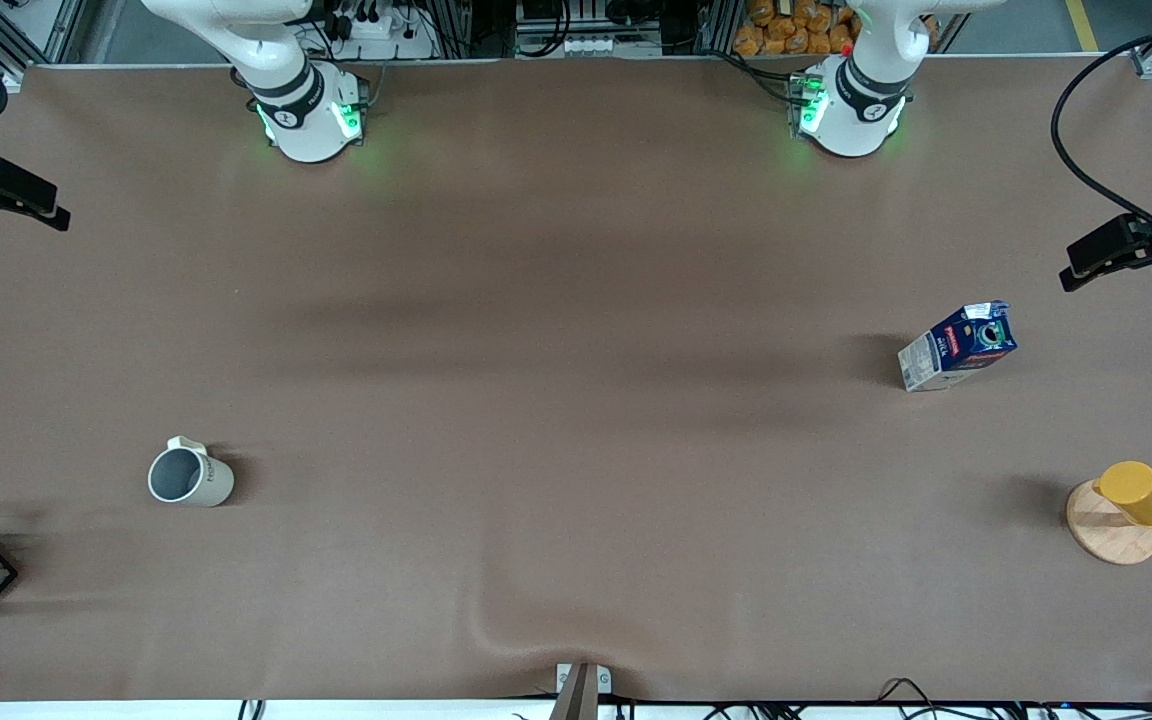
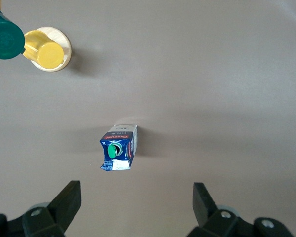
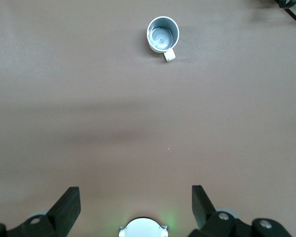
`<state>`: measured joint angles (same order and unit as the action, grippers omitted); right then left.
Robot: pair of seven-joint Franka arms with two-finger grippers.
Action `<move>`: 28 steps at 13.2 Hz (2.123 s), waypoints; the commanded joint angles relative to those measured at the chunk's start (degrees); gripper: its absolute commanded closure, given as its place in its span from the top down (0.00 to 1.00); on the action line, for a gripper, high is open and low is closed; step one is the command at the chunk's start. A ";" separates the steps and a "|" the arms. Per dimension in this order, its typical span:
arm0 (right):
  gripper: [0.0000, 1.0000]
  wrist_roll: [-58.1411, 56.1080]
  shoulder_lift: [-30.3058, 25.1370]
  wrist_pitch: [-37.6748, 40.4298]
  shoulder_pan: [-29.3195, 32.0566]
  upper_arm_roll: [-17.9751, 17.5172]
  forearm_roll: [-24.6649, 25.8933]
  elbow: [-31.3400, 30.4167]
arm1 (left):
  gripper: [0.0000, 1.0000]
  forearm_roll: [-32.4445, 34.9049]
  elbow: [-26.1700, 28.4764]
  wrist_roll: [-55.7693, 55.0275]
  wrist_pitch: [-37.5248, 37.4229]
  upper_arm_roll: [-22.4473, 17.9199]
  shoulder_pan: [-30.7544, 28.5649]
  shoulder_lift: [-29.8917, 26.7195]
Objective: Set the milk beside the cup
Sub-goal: 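Reach the left gripper down to the blue milk carton, then grasp the milk carton with the left gripper while the right gripper reaches the mug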
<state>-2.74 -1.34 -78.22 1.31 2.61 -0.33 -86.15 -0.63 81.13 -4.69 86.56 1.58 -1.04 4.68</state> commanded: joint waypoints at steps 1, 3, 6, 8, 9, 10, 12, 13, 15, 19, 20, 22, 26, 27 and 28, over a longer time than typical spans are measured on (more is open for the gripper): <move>1.00 -0.33 0.47 0.70 -0.35 0.29 -0.82 1.07 | 1.00 1.24 -0.19 0.91 -0.07 0.08 0.07 -0.72; 1.00 -0.33 0.47 0.70 -0.35 0.29 -0.82 1.07 | 1.00 1.24 -0.27 1.00 -0.69 -0.09 -0.01 -0.12; 1.00 -0.33 0.47 0.70 -0.35 0.29 -0.82 1.07 | 1.00 4.32 0.51 7.31 -0.43 -0.09 0.07 3.30; 1.00 -0.25 0.55 0.70 -0.35 0.29 -0.82 1.07 | 1.00 3.97 5.49 2.61 2.98 0.08 -0.01 3.06; 1.00 -0.16 0.73 0.70 -0.35 0.29 -0.82 1.07 | 1.00 3.88 10.84 0.76 7.09 0.00 -0.19 1.14; 1.00 -0.24 1.08 0.70 -0.43 0.29 -0.82 1.07 | 1.00 3.97 16.72 -0.05 12.36 0.00 -0.19 -1.14; 1.00 -0.33 2.74 1.22 -1.05 0.20 -0.82 1.07 | 1.00 3.88 24.13 -0.23 18.80 0.00 -1.06 -2.57; 1.00 -0.25 3.79 1.49 -1.14 0.29 -0.73 1.07 | 1.00 3.88 26.95 -0.49 21.70 0.09 -1.94 -2.48; 1.00 -0.24 7.83 1.49 -0.70 0.29 -0.82 1.07 | 1.00 3.88 31.70 -1.72 26.45 0.09 -2.39 -2.40; 1.00 -0.24 12.66 0.79 -1.31 0.20 -0.73 1.24 | 1.00 3.88 35.49 -1.81 28.14 0.17 -2.83 -2.48; 1.00 -0.16 14.16 -0.17 -2.88 0.20 -0.38 1.33 | 1.00 3.97 35.85 -1.81 28.49 0.17 -2.83 -2.48; 1.00 0.19 16.80 -7.00 -4.56 0.29 0.33 1.68 | 1.00 3.97 36.64 -1.81 28.67 0.09 -2.83 -2.22; 1.00 -3.74 26.28 -20.73 -3.77 0.29 0.14 2.21 | 1.00 4.14 39.18 -1.72 31.12 0.09 -4.23 -2.22; 1.00 -6.89 29.09 -24.92 -3.17 0.38 0.15 3.17 | 1.00 4.23 39.71 -1.72 31.65 0.09 -4.23 -2.22; 1.00 -12.84 31.64 -28.71 -2.12 0.38 0.24 3.70 | 1.00 4.23 40.33 -1.72 32.27 0.09 -4.23 -2.22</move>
<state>-8.36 24.85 -103.40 -2.50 3.08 -0.23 -86.16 2.40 118.72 -5.59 116.98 1.38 -5.02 4.43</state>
